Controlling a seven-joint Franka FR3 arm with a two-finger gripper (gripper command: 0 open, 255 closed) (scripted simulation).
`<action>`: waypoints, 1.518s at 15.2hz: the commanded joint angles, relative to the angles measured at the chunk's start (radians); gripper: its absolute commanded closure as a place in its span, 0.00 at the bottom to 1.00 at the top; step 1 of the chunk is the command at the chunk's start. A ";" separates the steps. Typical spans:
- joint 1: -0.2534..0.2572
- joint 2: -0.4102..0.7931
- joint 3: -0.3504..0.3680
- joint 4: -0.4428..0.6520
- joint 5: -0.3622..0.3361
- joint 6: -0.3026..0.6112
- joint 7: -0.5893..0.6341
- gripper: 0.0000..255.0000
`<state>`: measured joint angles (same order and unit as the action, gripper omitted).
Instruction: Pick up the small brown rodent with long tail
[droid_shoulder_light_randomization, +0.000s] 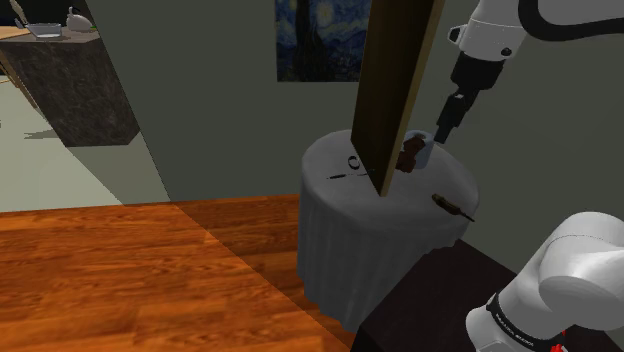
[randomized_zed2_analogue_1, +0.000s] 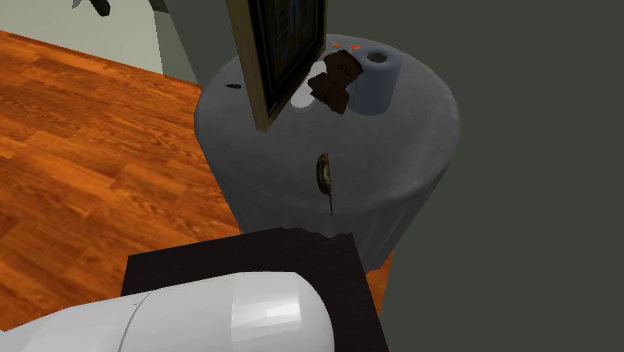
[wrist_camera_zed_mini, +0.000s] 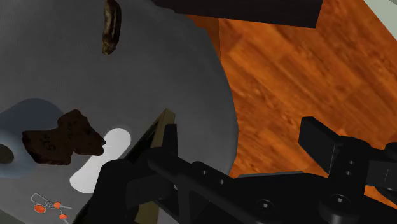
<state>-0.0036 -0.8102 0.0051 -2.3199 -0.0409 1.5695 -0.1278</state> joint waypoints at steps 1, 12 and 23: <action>0.000 0.000 0.000 0.000 0.000 0.000 0.000 0.00; -0.091 -0.026 -0.182 -0.294 -0.083 0.234 -0.101 0.00; -0.204 0.132 -0.399 -0.475 -0.189 0.533 -0.221 0.00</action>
<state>-0.1974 -0.7035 -0.3704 -2.7870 -0.2194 2.0713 -0.3342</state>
